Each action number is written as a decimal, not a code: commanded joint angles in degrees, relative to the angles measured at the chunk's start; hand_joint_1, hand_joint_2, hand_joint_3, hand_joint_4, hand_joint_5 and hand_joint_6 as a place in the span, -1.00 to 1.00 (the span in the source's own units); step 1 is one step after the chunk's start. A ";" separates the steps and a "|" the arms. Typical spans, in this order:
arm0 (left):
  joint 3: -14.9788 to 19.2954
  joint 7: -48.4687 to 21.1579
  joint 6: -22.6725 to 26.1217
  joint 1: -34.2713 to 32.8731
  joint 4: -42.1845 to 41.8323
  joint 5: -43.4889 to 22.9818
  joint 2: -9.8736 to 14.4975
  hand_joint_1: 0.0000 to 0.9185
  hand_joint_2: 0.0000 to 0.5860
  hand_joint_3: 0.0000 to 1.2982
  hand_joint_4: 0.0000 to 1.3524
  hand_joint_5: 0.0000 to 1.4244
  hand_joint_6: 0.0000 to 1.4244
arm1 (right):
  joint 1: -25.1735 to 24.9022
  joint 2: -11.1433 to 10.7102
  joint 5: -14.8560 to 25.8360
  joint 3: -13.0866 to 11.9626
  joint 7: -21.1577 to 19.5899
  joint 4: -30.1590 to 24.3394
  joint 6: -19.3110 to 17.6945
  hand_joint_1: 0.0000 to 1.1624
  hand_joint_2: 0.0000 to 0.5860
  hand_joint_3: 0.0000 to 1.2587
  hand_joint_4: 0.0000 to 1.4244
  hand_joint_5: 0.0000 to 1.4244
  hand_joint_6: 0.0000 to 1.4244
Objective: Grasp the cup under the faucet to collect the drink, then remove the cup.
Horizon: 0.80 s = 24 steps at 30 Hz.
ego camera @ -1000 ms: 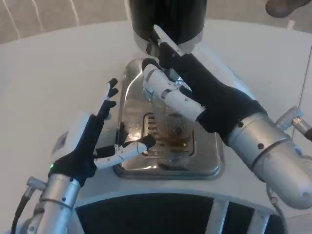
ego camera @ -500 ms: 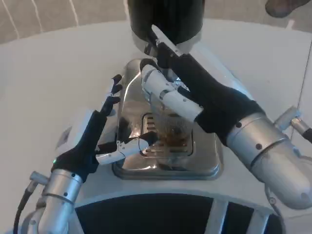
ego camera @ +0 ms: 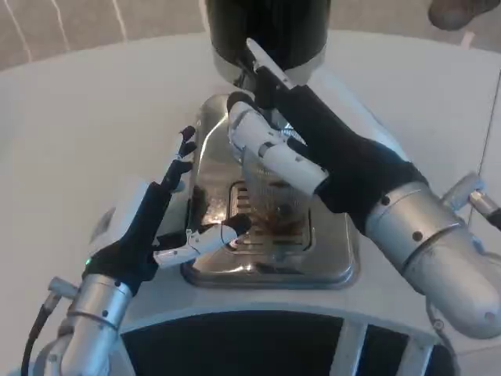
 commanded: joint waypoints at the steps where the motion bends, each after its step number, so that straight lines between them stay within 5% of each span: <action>1: -0.36 -0.70 -1.32 -1.01 1.54 -0.76 0.46 -0.19 -0.80 -1.00 -1.00 -0.79 -0.65 | 2.05 -0.20 0.49 -1.01 0.07 -2.43 -0.48 -1.00 1.00 -1.00 -1.00 -1.00 -1.00; 24: -1.11 -0.98 -2.50 -2.97 5.48 -0.90 0.16 -0.21 -0.81 -1.00 -1.00 -0.79 -0.65 | 7.25 -2.34 -5.68 -2.39 -0.27 -12.19 -1.25 -0.97 0.99 -1.00 -1.00 -1.00 -1.00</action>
